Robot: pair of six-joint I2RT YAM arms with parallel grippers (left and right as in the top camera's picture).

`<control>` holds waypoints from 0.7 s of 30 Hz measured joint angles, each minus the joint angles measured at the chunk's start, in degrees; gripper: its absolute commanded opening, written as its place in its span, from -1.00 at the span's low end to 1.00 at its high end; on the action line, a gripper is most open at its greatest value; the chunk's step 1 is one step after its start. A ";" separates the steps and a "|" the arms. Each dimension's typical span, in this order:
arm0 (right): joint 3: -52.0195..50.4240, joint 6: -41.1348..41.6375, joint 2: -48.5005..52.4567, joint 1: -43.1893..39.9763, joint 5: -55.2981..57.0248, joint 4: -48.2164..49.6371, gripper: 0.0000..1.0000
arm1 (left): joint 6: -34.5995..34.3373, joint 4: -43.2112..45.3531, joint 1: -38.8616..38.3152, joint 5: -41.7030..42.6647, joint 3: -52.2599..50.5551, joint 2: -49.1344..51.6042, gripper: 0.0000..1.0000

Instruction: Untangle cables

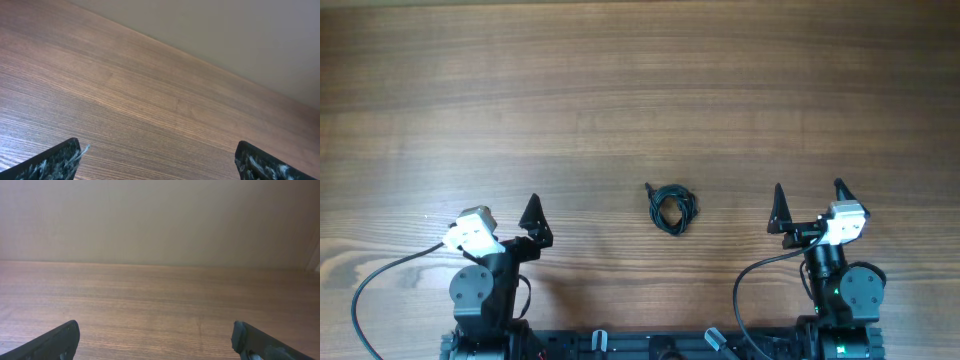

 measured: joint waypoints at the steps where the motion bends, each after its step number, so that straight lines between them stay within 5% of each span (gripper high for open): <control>1: 0.00 0.00 0.00 0.00 0.00 0.02 0.99 | 0.02 0.00 0.00 0.00 0.00 0.00 1.00; 4: 0.00 0.00 0.15 0.00 0.00 -0.02 1.00 | 0.26 10.75 0.00 0.17 -2.84 0.42 1.00; 21: 0.00 0.00 0.15 0.00 0.00 0.02 1.00 | 0.26 11.15 0.00 0.20 -3.69 0.87 1.00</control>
